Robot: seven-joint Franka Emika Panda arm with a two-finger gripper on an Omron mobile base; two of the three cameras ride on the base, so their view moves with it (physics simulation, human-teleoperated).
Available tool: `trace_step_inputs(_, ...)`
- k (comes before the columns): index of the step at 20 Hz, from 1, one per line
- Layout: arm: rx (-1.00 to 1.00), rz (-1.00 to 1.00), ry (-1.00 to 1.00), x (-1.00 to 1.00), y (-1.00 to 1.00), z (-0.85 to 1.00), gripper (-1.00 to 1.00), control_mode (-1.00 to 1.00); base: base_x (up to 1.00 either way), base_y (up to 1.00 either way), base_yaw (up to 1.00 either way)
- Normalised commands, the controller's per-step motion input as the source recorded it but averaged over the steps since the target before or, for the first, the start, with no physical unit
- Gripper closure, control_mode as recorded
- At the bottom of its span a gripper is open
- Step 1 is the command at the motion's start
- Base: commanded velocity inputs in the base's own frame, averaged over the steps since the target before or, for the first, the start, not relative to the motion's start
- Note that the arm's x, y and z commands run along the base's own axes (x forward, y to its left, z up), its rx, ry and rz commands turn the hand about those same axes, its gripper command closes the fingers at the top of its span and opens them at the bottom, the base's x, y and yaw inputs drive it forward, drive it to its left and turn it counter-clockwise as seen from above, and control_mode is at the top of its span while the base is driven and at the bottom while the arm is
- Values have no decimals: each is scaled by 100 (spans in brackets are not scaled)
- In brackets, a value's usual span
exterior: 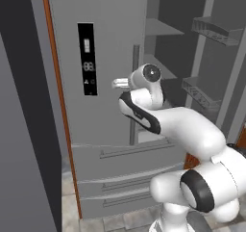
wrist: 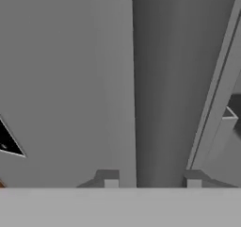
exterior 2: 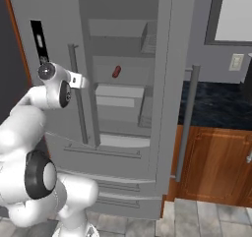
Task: Move the hot dog bun to the plate on the dining table and place the condiment next to that plate. Then navigate to the fridge and take the sausage and place it on the plate as well.
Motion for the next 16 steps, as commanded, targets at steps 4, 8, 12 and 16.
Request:
trace_step_inputs(4, 0, 1, -12, -98, 78, 0, 100, -100, 0, 0, 0)
trace_step_inputs(8, 0, 2, -4, -90, 87, 0, -100, -100, 0, 0, 0)
trace_step_inputs(12, 4, 2, 0, -73, 72, 1, -100, -100, 0, 0, 0)
trace_step_inputs(16, 26, 1, 0, -83, 8, 22, -100, -100, 0, 0, 0)
